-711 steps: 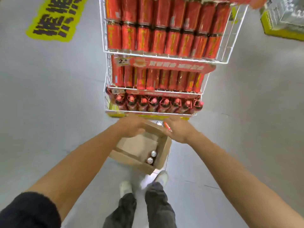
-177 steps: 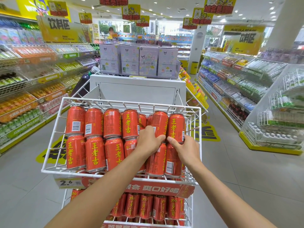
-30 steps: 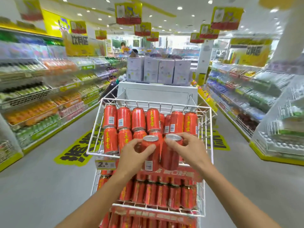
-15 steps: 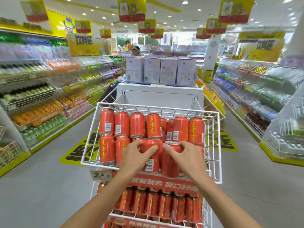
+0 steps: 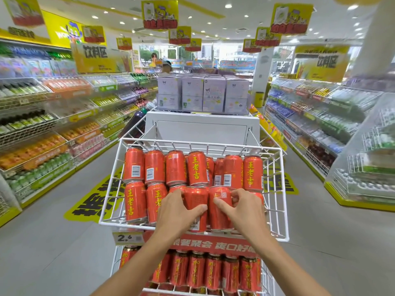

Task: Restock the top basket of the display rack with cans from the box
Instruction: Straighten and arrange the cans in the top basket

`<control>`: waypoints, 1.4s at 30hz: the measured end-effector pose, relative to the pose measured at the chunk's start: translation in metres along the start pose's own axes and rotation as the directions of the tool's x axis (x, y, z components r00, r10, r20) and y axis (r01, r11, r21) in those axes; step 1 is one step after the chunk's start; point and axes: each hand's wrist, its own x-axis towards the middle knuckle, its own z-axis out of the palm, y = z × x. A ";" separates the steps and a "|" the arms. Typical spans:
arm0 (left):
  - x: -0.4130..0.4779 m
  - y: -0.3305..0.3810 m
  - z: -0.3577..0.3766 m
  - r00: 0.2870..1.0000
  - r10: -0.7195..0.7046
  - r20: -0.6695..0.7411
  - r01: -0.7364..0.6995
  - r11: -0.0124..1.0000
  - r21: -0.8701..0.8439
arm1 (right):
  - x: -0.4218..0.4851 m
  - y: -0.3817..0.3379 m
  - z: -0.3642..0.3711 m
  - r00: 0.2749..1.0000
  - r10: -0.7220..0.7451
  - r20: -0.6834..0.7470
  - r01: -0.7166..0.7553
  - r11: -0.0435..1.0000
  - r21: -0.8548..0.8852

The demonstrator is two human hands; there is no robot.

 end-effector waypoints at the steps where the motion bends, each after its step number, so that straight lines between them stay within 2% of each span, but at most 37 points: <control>1: 0.000 -0.001 0.001 1.000 0.004 -0.002 -0.004 1.000 0.007 | -0.001 0.000 0.002 1.000 -0.001 -0.004 0.001 1.000 -0.003; 5: -0.004 -0.005 0.004 0.999 0.010 -0.031 -0.009 0.999 0.031 | -0.010 0.000 0.004 1.000 -0.002 -0.025 0.002 1.000 0.021; 11: -0.004 -0.004 0.001 1.000 -0.024 0.017 0.024 1.000 -0.018 | -0.013 0.001 0.003 0.994 0.012 0.110 -0.014 1.000 0.019; 26: -0.001 0.001 -0.006 0.999 -0.008 0.037 0.011 0.997 -0.075 | 0.012 -0.003 0.018 0.996 0.077 -0.035 -0.077 0.997 0.012; 29: -0.002 0.002 -0.008 0.999 -0.026 0.037 0.028 0.997 -0.077 | 0.004 -0.002 0.019 0.996 0.088 -0.026 -0.088 0.996 -0.009; 33: -0.002 0.003 -0.009 0.998 -0.044 0.045 0.048 0.995 -0.088 | -0.014 0.010 0.020 0.995 0.097 -0.020 -0.095 0.993 0.064; 38: 0.010 0.013 -0.015 0.993 -0.055 0.108 0.069 0.988 -0.137 | -0.020 0.011 0.021 0.996 0.076 -0.037 -0.073 0.995 0.068; 42: 0.039 0.050 -0.024 0.998 -0.008 0.055 0.014 0.995 -0.102 | -0.019 0.012 0.019 0.998 0.057 -0.021 -0.055 0.995 0.082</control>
